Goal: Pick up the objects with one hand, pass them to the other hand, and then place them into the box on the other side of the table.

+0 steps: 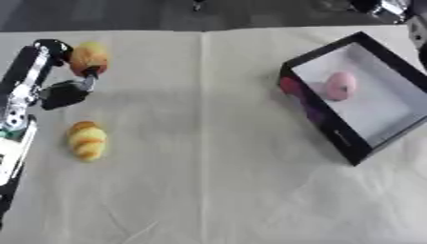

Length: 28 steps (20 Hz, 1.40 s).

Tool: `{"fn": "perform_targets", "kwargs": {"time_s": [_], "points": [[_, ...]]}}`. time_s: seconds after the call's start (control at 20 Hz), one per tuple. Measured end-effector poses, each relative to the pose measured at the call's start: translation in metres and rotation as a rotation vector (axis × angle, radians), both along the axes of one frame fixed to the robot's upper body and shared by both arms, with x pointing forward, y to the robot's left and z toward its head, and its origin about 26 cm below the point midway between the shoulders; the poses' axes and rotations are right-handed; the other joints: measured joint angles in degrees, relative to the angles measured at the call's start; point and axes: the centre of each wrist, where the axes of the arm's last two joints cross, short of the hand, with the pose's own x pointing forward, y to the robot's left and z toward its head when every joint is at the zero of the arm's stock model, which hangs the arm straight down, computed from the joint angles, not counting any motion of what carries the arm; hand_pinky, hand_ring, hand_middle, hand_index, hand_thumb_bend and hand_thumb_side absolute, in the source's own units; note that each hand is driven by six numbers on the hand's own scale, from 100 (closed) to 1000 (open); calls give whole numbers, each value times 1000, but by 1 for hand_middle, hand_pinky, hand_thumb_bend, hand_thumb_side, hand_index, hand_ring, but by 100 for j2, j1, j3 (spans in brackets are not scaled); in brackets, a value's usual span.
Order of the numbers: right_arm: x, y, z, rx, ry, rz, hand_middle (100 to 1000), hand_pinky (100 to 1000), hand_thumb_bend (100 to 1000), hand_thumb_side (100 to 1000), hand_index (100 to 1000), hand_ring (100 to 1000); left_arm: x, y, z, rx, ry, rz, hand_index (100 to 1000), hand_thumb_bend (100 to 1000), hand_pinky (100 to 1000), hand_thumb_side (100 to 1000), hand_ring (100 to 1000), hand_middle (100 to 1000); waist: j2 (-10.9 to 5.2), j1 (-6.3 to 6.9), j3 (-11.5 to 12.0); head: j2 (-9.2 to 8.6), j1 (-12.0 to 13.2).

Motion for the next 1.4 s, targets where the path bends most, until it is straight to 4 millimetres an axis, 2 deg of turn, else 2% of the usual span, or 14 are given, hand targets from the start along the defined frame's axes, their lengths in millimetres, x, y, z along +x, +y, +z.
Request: {"fn": "perform_targets", "kwargs": {"time_s": [0.3,0.55,1.15,1.4], "points": [[8,36,-6,-38,-14,65,1000,1000,100,218,1000,997,-2,-13,-4,-30,-34,-34,561,100,763,190,686,576,-17,-46,35,0,-84],[10,58,-12,-62,-27,97,1000,1000,100,210,1000,995,-4,-24,-10,-59,-51,-53,561,100,762,193,685,575,-23,-56,73,0,-136],[15,96,-25,-106,-55,139,1000,1000,100,202,1000,980,-13,-51,-14,-80,-123,-125,560,100,764,183,681,572,-23,-75,134,0,-261],[20,102,-29,-111,-60,127,1000,1000,100,198,1000,974,-18,-61,-13,-77,-142,-162,560,100,764,178,681,572,-23,-75,158,0,-305]]}}
